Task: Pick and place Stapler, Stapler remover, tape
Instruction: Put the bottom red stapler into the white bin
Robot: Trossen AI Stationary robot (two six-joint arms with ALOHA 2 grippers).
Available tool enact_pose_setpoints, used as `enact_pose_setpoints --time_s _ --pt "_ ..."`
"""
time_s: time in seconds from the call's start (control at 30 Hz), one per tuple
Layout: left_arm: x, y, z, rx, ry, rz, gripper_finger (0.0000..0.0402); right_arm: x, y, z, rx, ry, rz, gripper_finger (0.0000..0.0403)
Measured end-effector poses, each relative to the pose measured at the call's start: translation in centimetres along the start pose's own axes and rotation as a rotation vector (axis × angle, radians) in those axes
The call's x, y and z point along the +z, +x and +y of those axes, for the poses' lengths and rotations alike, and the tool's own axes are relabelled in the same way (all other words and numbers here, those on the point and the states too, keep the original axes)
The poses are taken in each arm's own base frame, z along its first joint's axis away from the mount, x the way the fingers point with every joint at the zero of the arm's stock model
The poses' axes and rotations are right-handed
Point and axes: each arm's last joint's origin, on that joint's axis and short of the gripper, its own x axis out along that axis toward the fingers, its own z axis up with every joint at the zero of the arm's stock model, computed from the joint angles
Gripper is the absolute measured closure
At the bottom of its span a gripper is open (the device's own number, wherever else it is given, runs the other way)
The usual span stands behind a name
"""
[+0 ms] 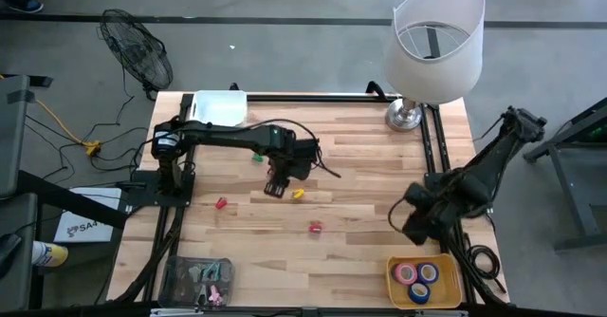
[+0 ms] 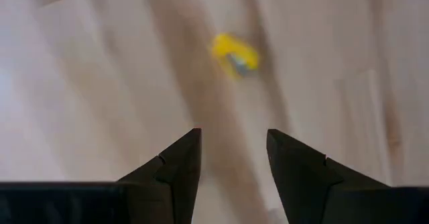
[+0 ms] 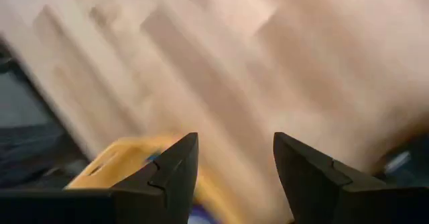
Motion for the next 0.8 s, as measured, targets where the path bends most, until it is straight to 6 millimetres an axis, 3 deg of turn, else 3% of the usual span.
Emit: enact_pose_setpoints --time_s 0.33,0.8 --pt "2.4 1.5 -3.0 -0.015 0.008 -0.175 0.0236 3.9 -2.2 -3.8 -0.163 -0.302 -0.315 0.0217" --pt "5.7 1.8 -7.7 0.043 -0.046 -0.371 0.0234 8.2 -2.6 -6.5 -0.34 -0.536 -0.305 0.0219"
